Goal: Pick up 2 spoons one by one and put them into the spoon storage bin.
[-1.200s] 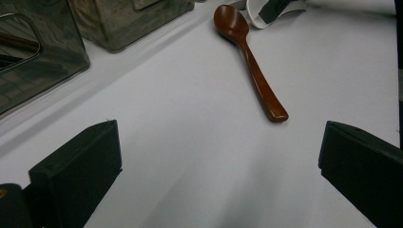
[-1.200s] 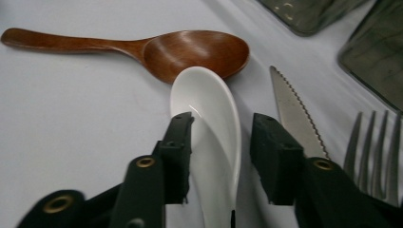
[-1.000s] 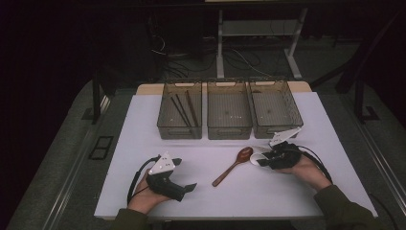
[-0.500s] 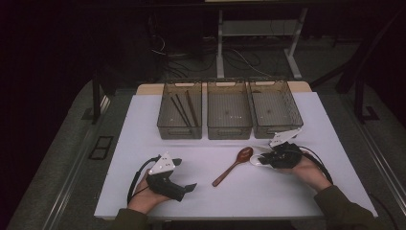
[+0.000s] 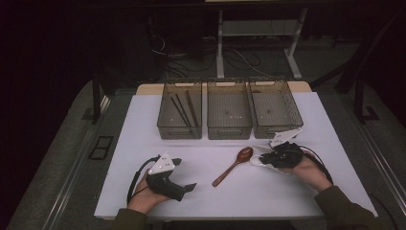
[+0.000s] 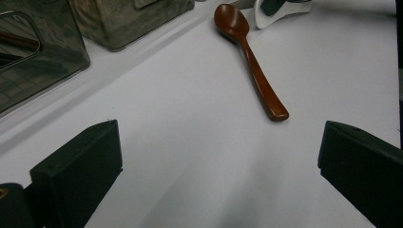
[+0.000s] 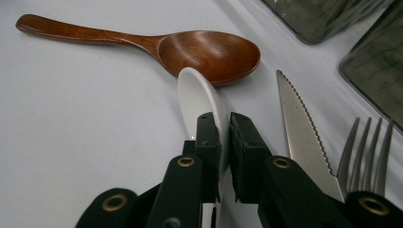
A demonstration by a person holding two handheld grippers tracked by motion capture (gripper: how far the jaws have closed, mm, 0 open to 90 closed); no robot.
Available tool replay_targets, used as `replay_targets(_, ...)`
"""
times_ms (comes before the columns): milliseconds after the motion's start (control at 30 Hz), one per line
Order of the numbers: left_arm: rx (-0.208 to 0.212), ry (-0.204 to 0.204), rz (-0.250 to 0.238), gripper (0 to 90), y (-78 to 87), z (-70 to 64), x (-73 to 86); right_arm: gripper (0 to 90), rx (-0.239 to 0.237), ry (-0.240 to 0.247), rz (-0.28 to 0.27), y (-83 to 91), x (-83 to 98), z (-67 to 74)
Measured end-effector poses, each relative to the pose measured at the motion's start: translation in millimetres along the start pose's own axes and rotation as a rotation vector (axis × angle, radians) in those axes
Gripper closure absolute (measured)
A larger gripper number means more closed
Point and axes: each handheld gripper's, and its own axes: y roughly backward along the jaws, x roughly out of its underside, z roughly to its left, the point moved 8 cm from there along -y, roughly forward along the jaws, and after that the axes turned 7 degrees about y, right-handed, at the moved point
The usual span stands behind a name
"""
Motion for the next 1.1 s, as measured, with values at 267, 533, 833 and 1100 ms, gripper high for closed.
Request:
replay_targets(267, 0.004, -0.002, 0.007, 0.0, -2.2, 0.0, 2.1, 82.6, 0.006, -0.011, -0.027, 8.7, -3.2, -1.1)
replay_targets(533, 0.000, 0.001, 0.009, 0.0, 0.0, 2.9, 3.1, 82.8, 0.012, -0.025, -0.061, 15.7, -11.1, -1.6)
replay_targets(833, -0.001, 0.001, 0.012, 0.0, 0.8, 3.7, 3.7, 82.9, 0.012, -0.043, -0.117, 24.4, -24.5, -3.4)
replay_targets(1100, 0.000, 0.000, 0.009, 0.0, 0.2, 2.0, 3.1, 82.9, 0.028, -0.054, -0.153, 31.4, -34.5, -6.3)
